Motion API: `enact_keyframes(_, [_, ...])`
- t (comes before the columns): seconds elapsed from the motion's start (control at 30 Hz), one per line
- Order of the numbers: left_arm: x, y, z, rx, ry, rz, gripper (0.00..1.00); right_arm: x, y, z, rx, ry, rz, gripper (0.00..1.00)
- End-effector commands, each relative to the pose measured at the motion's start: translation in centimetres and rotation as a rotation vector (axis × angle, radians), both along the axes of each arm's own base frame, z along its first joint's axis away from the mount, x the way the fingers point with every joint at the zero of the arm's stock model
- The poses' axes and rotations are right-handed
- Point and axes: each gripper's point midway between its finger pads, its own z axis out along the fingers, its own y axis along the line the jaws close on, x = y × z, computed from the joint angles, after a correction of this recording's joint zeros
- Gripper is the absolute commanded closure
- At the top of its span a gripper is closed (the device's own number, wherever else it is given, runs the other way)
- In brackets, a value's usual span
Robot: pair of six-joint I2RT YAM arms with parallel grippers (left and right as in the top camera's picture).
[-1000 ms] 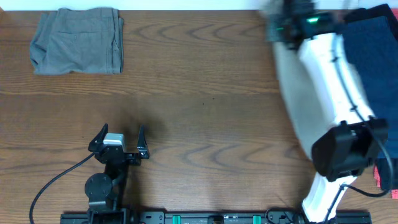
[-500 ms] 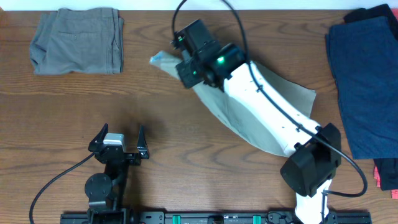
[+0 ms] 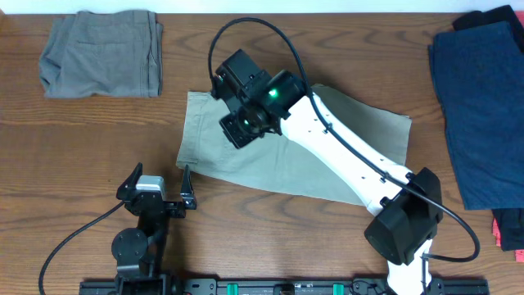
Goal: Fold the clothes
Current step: 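Grasp the khaki shorts with the right gripper and drag them leftward, then lay the khaki shorts flat at table center and release right gripper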
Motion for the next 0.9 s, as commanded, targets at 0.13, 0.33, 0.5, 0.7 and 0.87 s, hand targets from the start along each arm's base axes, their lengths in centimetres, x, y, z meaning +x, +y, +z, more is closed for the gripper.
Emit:
enact_keyframes(0.13, [-0.1,-0.1,-1.5,0.003,0.042,-0.006,0.02,4.5,-14.5,2.2,-0.293,-0.070,-0.382,0.01])
enact_keyframes(0.33, [-0.1,-0.1,-1.5,0.003,0.042,-0.006,0.02,5.4,-27.4,1.6,-0.504,0.019,-0.765,0.01])
enact_keyframes(0.5, [-0.1,-0.1,-1.5,0.002,0.042,-0.006,0.02,4.9,-34.4,-0.4,-0.538,0.130,-0.939,0.01])
enact_keyframes(0.7, [-0.1,-0.1,-1.5,0.003,0.042,-0.006,0.02,3.5,-40.6,-5.7,-0.480,0.264,-1.123,0.01])
enact_keyframes(0.87, [-0.1,-0.1,-1.5,0.003,0.042,-0.006,0.02,1.9,-41.5,-10.7,-0.336,0.380,-1.171,0.04])
